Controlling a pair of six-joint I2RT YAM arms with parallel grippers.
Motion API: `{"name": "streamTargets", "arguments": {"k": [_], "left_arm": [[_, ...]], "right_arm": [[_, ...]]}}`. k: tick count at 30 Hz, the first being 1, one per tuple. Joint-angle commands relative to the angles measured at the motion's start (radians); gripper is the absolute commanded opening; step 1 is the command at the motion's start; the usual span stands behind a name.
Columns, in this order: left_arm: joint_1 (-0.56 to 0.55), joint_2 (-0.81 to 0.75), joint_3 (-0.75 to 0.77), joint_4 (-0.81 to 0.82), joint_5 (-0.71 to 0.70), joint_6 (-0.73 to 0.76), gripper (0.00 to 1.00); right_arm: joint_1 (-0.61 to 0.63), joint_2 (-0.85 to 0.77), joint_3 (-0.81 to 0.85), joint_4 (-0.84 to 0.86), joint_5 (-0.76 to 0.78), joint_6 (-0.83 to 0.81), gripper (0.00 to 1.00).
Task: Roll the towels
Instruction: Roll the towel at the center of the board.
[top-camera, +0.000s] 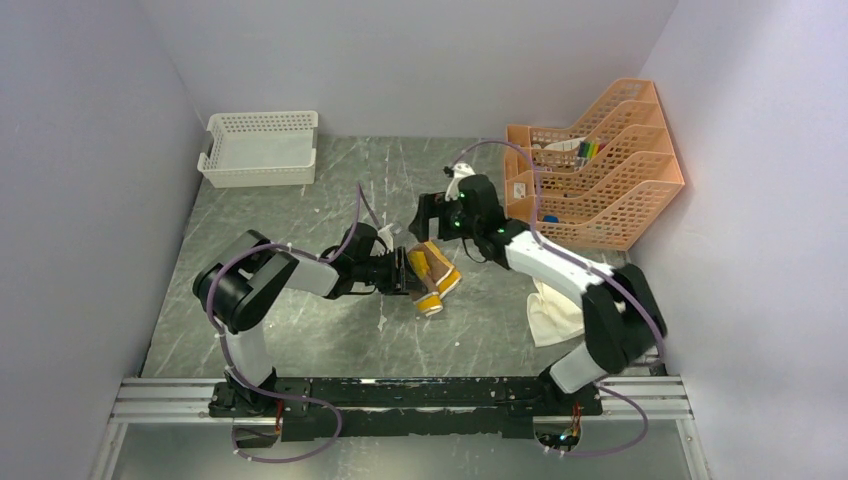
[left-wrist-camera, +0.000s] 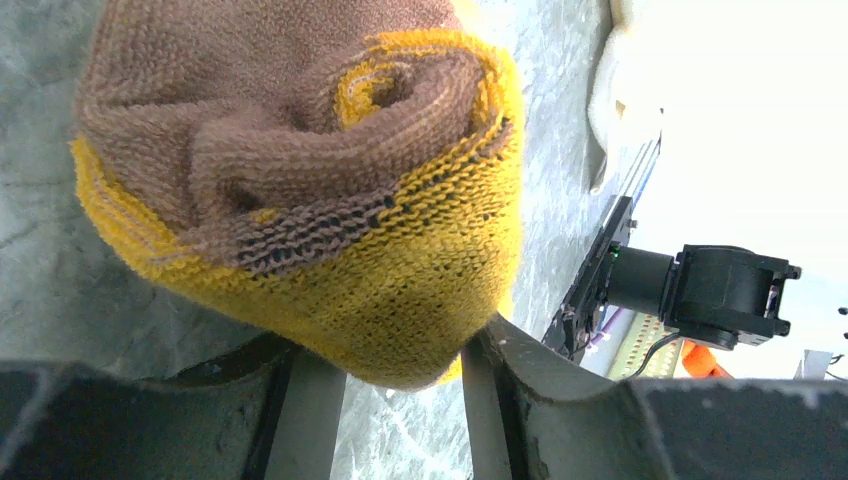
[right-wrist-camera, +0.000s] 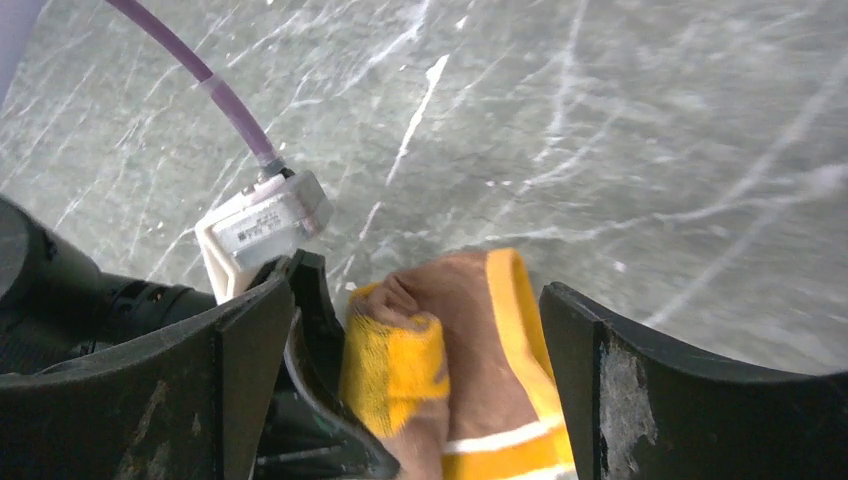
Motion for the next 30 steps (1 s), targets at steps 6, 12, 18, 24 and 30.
{"name": "streamTargets", "arguments": {"k": [6,12,18,24,30], "left_arm": [[-0.008,0.039,0.011,-0.012,-0.021,-0.024,0.52],[0.007,0.069,0.017,-0.024,-0.041,-0.099,0.52],[0.058,0.083,-0.023,0.080,-0.016,-0.233,0.50],[0.081,0.058,-0.061,0.073,-0.043,-0.296,0.51],[0.096,0.061,-0.145,0.190,-0.063,-0.410,0.52]], "right_arm": [[0.013,-0.362,-0.323,-0.008,0.219,-0.073,0.96],[0.231,-0.434,-0.405,-0.015,0.333,-0.152,0.93],[0.355,-0.334,-0.394,0.013,0.307,-0.222,0.93],[0.405,-0.221,-0.350,0.000,0.349,-0.274,0.93],[0.472,-0.167,-0.350,0.044,0.436,-0.322,0.92]]}}
